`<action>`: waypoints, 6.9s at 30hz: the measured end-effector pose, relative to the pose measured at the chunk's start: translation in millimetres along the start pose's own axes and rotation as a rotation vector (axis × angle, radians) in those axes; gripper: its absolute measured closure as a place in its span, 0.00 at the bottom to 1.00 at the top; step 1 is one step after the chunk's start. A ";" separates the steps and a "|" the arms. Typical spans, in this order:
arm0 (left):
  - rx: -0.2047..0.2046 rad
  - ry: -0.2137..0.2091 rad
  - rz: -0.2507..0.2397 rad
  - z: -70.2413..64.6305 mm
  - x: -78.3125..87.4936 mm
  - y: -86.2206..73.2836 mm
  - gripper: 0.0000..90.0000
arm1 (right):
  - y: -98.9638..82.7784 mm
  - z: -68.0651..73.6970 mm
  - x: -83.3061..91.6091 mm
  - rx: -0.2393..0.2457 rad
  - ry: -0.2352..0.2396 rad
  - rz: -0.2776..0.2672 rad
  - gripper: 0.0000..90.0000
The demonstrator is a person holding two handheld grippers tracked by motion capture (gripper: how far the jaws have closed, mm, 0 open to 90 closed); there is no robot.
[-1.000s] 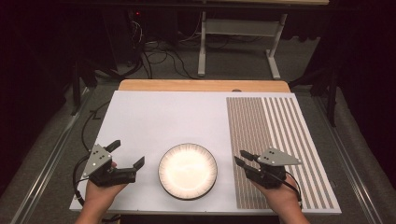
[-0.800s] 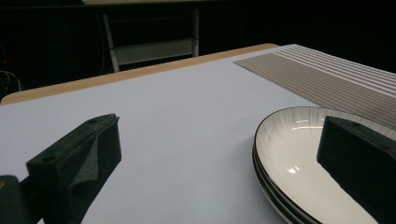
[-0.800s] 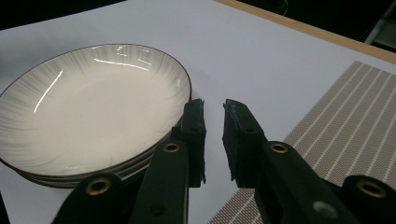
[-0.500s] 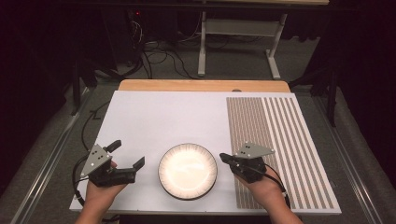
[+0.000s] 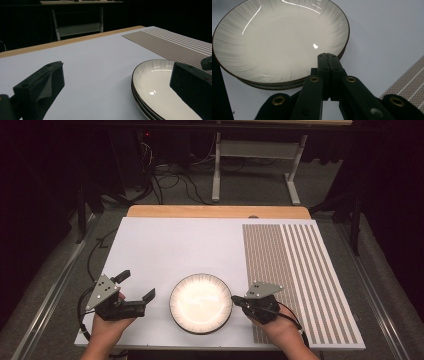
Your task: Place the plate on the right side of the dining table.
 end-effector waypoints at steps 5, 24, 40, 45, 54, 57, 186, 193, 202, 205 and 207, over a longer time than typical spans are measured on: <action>-0.004 -0.002 0.002 -0.1 0.4 0.2 0.00 | -0.9 2.9 -1.1 0.021 0.005 0.021 1.00; -0.005 -0.003 -0.001 -1.0 0.0 1.1 0.00 | -0.8 5.8 -2.4 0.038 0.008 0.033 1.00; -0.005 -0.001 -0.006 0.3 1.3 2.3 0.00 | 3.3 12.3 -8.6 0.045 0.020 0.034 1.00; -0.005 -0.003 -0.005 0.1 1.2 2.1 0.00 | 6.6 17.0 -13.7 0.037 0.031 0.027 1.00; 0.002 -0.006 -0.006 0.6 1.1 2.0 0.00 | 9.1 19.9 -19.5 0.047 0.046 0.025 1.00; 0.009 -0.007 -0.002 0.9 0.9 1.8 0.00 | 9.0 19.6 -19.5 0.039 0.046 0.026 1.00; 0.356 -0.140 0.514 -21.1 -33.8 -48.9 0.69 | 23.5 34.4 -38.9 0.068 0.078 0.019 1.00; 0.408 -0.168 0.493 -18.7 -33.1 -48.5 0.72 | 25.0 33.0 -36.0 0.071 0.073 -0.001 1.00; 0.422 -0.179 0.475 -19.1 -32.0 -46.6 0.75 | 28.5 25.4 -20.3 0.036 0.051 -0.052 0.96; 0.426 -0.182 0.463 -19.9 -31.7 -45.1 0.76 | 28.5 22.6 -15.2 0.035 0.044 -0.066 0.93; 0.423 -0.186 0.457 -19.9 -31.1 -44.2 0.77 | 27.7 20.5 -12.8 0.029 0.034 -0.064 0.89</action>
Point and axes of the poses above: each handheld gripper's, and its own axes: x roughly backward along the jaws, y roughly out of its top, z roughly to its left, the point moved 8 cm from there along -x, roughly forward along the jaws, and after that the axes turned 11 degrees about x, right-handed, at the moved point
